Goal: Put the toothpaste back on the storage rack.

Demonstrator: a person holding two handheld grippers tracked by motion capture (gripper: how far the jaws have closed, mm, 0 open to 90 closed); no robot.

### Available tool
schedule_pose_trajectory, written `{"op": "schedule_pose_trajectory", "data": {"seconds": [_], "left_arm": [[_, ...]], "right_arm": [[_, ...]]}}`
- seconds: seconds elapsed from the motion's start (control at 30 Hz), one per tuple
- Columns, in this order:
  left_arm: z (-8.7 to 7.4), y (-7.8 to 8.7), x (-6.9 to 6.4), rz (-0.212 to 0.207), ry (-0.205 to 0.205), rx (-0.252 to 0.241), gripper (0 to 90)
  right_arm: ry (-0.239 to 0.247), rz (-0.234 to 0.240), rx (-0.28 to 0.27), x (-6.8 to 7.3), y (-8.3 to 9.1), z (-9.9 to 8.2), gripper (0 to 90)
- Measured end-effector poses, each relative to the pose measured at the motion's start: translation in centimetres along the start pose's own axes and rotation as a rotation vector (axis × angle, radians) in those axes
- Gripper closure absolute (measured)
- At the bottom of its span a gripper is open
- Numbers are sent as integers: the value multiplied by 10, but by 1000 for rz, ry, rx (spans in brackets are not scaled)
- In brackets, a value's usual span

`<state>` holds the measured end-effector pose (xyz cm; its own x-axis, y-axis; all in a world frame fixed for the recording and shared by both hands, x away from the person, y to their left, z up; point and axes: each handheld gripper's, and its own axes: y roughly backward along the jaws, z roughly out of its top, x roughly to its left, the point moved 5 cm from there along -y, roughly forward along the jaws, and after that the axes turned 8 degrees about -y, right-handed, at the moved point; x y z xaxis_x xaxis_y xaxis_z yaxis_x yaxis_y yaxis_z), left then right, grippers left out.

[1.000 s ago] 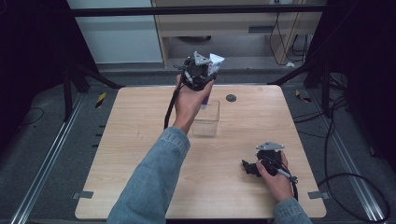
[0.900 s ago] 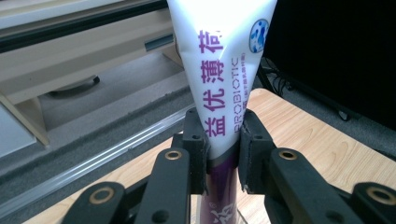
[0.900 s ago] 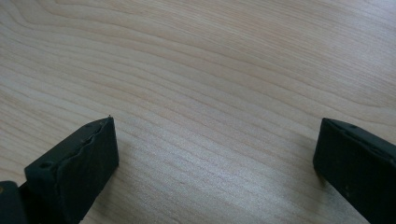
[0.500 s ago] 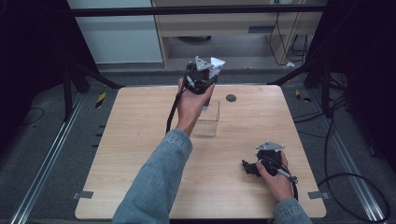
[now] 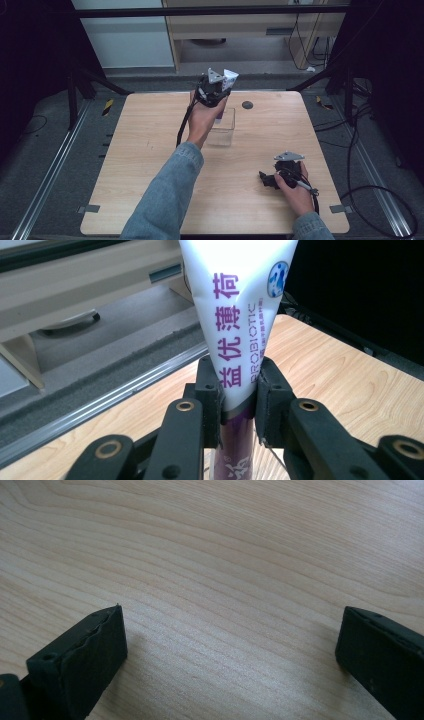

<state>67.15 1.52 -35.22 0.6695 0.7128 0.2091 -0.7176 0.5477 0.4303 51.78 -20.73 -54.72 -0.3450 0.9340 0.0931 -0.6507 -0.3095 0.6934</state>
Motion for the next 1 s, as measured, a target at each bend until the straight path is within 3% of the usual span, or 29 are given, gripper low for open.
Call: {"op": "schedule_pose_trajectory", "data": {"seconds": [0.43, 0.7, 1.0], "left_arm": [[-18, -2, 4, -4, 44, -8, 751], [-21, -3, 2, -10, 23, 1, 750], [-26, -2, 6, -13, 46, -4, 750]], "right_arm": [[-2, 2, 0, 0, 0, 0, 5], [0, 3, -1, 0, 0, 0, 5], [2, 2, -2, 0, -1, 1, 5]]}}
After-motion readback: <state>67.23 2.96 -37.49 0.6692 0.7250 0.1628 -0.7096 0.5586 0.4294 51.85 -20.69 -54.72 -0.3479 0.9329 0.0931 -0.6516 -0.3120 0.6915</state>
